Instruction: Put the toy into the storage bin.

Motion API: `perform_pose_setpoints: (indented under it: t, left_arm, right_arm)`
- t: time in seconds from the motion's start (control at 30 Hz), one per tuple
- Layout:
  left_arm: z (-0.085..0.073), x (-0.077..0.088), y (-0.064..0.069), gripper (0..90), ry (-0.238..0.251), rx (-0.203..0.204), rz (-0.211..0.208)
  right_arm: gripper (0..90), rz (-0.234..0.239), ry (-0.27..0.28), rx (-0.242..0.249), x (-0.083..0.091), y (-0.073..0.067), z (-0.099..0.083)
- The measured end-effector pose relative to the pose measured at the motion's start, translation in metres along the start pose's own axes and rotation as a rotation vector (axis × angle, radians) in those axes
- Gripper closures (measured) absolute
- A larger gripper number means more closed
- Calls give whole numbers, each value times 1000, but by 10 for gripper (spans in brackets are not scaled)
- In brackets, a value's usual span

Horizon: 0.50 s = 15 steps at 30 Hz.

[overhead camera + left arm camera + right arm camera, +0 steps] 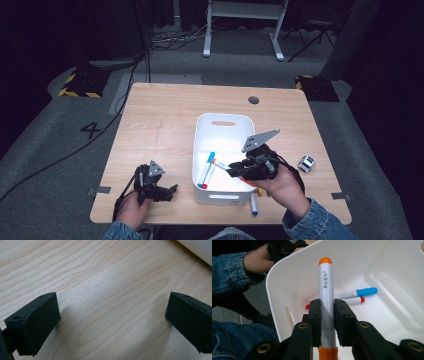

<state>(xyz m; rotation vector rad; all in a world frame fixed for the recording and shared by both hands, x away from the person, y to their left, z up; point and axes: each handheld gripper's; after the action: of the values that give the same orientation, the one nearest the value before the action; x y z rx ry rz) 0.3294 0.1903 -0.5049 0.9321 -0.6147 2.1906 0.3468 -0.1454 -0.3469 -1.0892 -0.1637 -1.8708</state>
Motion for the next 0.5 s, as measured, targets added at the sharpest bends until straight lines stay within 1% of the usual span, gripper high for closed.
perform_pose_setpoints:
  t: [0.03, 0.1, 0.23, 0.3, 0.33, 0.37, 0.5]
  left_arm:
    - [0, 0, 0, 0, -2, 0, -2]
    - [0, 0, 0, 0, 0, 0, 0]
    - [0, 0, 0, 0, 0, 0, 0]
    - [0, 0, 0, 0, 0, 0, 0]
    - [0, 0, 0, 0, 0, 0, 0]
    - [0, 0, 0, 0, 0, 0, 0]
    - [0, 0, 0, 0, 0, 0, 0]
  right_arm:
    - [769, -4, -7, 13, -1, 1, 0]
    - [769, -12, -10, 12, -3, 1, -1]
    - [769, -27, -32, 22, -7, 0, -2]
    - [768, -23, -39, 23, -10, 0, -2]
    - [768, -36, -54, 18, -11, 0, -3]
    - [767, -43, -56, 18, -13, 0, -3]
    - [763, -57, -71, 27, -17, 1, -4]
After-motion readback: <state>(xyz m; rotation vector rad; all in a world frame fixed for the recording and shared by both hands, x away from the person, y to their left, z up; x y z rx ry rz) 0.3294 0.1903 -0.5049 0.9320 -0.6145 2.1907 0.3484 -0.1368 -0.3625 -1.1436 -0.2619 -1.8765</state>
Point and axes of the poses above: each handheld gripper's, and its own axes: x roughly backward along the jaws, z roughly out of its top, y roughly to its right, and after that the axes turned 15 degrees about -x, right-handed
